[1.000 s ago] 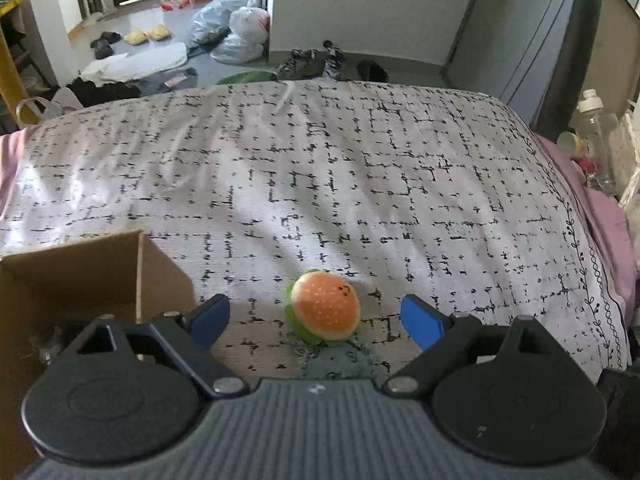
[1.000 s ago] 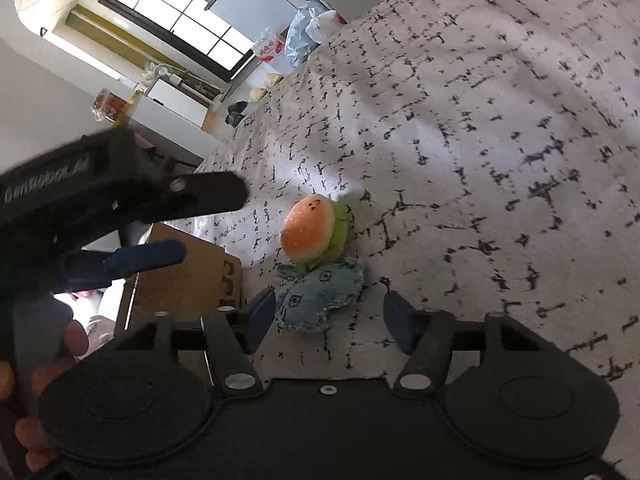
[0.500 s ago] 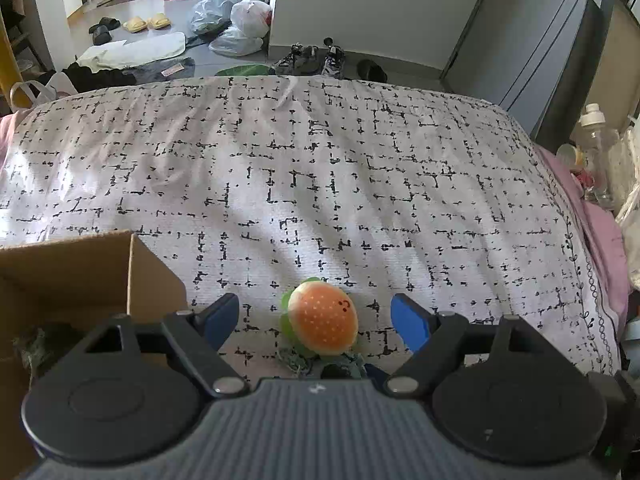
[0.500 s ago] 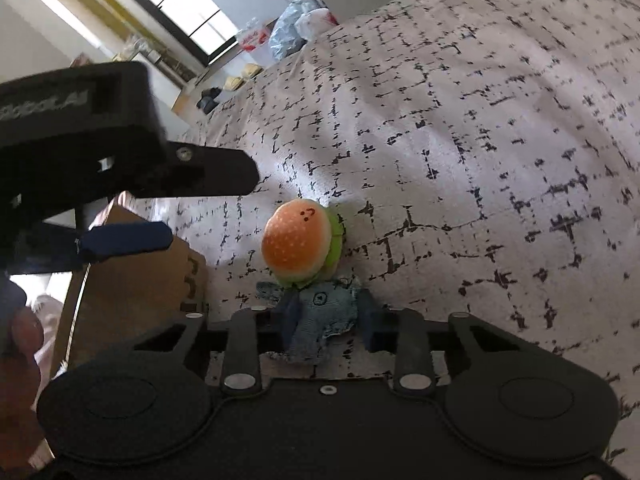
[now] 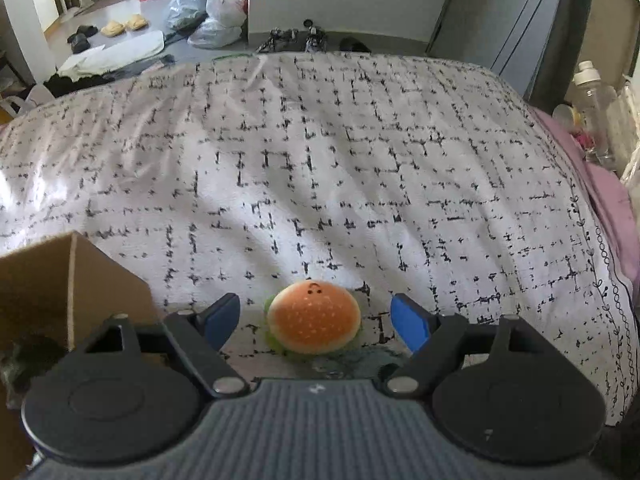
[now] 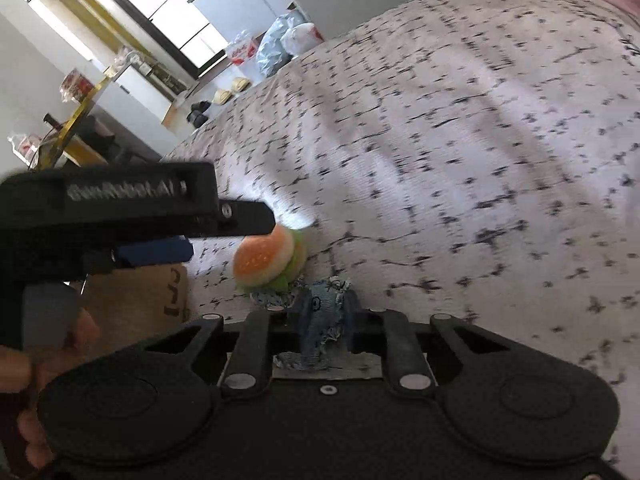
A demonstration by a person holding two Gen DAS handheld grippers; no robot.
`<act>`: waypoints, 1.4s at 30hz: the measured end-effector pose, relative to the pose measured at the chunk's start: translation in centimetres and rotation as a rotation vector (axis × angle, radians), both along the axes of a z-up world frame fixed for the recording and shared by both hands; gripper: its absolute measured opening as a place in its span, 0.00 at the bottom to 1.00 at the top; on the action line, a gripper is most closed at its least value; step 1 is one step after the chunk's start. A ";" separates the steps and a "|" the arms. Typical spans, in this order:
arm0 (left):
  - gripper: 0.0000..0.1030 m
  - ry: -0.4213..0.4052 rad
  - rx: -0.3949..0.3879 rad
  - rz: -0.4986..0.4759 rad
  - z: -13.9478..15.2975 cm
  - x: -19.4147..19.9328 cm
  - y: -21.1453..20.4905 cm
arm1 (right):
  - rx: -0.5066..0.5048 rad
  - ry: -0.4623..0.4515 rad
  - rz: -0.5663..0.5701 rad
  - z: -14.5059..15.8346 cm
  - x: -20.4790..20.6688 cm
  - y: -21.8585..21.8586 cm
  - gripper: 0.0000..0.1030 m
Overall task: Organize soft objects
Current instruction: 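Grasp the burger plush with the left gripper while the right grasps the fish plush, then lift both plush toys and carry them over the box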
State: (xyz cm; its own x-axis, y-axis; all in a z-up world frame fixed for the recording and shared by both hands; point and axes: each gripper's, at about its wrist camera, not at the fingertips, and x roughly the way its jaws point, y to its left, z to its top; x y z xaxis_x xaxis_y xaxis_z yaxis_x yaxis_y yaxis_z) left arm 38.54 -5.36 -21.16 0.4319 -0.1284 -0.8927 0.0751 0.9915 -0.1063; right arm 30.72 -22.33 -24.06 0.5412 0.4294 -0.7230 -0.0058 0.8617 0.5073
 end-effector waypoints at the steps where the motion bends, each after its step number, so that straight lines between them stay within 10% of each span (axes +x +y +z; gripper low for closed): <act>1: 0.80 0.006 0.006 -0.001 -0.3 0.0 -0.1 | -0.008 -0.004 -0.007 0.1 -0.1 -0.3 0.16; 10: 0.68 0.066 -0.004 0.021 -3.0 0.2 -0.5 | -0.074 -0.025 -0.049 0.7 -0.8 -2.5 0.18; 17: 0.52 0.051 -0.017 0.058 -3.4 0.2 -0.1 | -0.084 -0.053 -0.043 1.2 -1.5 -2.3 0.62; 24: 0.49 0.018 -0.052 0.056 -2.0 -0.2 0.4 | -0.091 -0.021 -0.020 0.2 -1.0 -1.3 0.60; 27: 0.49 0.003 -0.069 0.049 -1.4 -0.7 0.5 | -0.104 -0.012 -0.019 0.0 -1.0 -1.2 0.31; 30: 0.49 -0.015 -0.089 0.042 -0.7 -1.3 0.8 | -0.100 -0.018 -0.014 0.5 -1.2 -1.4 0.24; 42: 0.49 -0.096 -0.134 0.008 3.5 -5.4 1.8 | -0.127 -0.095 -0.037 4.6 -3.8 -1.8 0.19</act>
State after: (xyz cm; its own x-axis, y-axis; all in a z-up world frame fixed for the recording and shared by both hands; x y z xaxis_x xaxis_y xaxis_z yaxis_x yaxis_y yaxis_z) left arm 33.11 -3.60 -17.70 0.5161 -0.2400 -0.8222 0.0831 0.9694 -0.2308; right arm 26.88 -24.16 -19.48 0.6234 0.3163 -0.7151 -0.0159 0.9194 0.3929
